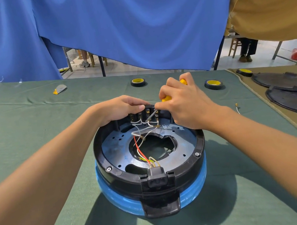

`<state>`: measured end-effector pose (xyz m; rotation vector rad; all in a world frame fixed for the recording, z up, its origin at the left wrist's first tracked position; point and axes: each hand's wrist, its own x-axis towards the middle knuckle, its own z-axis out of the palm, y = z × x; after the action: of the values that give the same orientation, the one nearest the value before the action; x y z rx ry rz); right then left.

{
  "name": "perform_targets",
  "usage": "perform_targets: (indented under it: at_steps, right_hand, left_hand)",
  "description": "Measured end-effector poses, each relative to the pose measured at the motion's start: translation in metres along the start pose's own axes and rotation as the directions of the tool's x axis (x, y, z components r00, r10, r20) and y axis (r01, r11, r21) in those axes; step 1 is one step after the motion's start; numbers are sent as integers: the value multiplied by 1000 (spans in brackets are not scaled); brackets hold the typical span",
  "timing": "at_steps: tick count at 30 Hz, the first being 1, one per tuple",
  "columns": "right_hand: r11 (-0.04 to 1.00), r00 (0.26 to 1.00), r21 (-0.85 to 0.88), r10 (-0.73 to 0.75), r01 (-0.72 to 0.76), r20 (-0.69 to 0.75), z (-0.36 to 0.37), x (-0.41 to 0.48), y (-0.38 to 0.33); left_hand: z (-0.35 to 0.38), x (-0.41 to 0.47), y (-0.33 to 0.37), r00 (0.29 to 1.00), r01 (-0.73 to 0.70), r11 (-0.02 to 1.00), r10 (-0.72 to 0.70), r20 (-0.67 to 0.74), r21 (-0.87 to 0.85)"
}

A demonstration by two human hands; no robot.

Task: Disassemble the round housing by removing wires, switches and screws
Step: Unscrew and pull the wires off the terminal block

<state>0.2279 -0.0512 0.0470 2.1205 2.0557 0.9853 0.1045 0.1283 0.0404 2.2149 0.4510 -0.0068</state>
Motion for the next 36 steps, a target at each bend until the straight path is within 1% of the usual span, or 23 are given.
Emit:
perform_targets:
  at_steps: [2, 4, 7, 10, 12, 14, 16, 20, 23, 27, 32, 36]
  right_hand:
    - [999, 999, -30, -36, 36, 1, -2, 1, 0]
    - [999, 999, -38, -27, 28, 18, -5, 1, -1]
    - [998, 997, -66, 23, -18, 77, -7, 1, -7]
    - [991, 993, -106, 95, -88, 64, -9, -2, -11]
    - [985, 988, -95, 149, -144, 47, -10, -4, -11]
    - [981, 980, -67, 188, -184, 60, -10, -5, -12]
    - [975, 972, -35, 224, -222, 73, -9, -7, -15]
    - [959, 958, 12, 282, -283, 52, -8, -8, -21]
    - [956, 956, 27, 291, -292, 47, -8, -4, -27]
    - [955, 954, 21, 295, -296, 44, -7, 0, -33]
    - [953, 953, -31, 302, -302, 15, -7, 0, -32]
    - [952, 952, -13, 305, -305, 26, -5, -1, -29]
  left_hand:
    - [0, -1, 0, 1000, -10, 1000, 10, -3, -6]
    - [0, 0, 0, 1000, -4, 1000, 4, -6, 5]
    - [0, 1, -3, 1000, -3, 1000, 3, -8, 4]
    - [0, 0, -5, 997, -32, 999, 31, -72, -12]
    - [0, -1, -7, 990, -54, 998, 50, -135, -25]
    - [-1, -2, -7, 985, -66, 998, 61, -161, -25]
    - [-4, -4, -7, 988, -64, 998, 61, -141, -16]
    - [-15, -11, -9, 994, -39, 999, 39, -102, -3]
    - [-10, -15, -15, 987, -46, 998, 39, -154, -44]
    - [1, -14, -27, 972, -73, 988, 39, -233, -139]
    - [-1, -11, -34, 973, -78, 984, 40, -229, -159]
    - [-1, -7, -37, 970, -68, 981, 22, -242, -183]
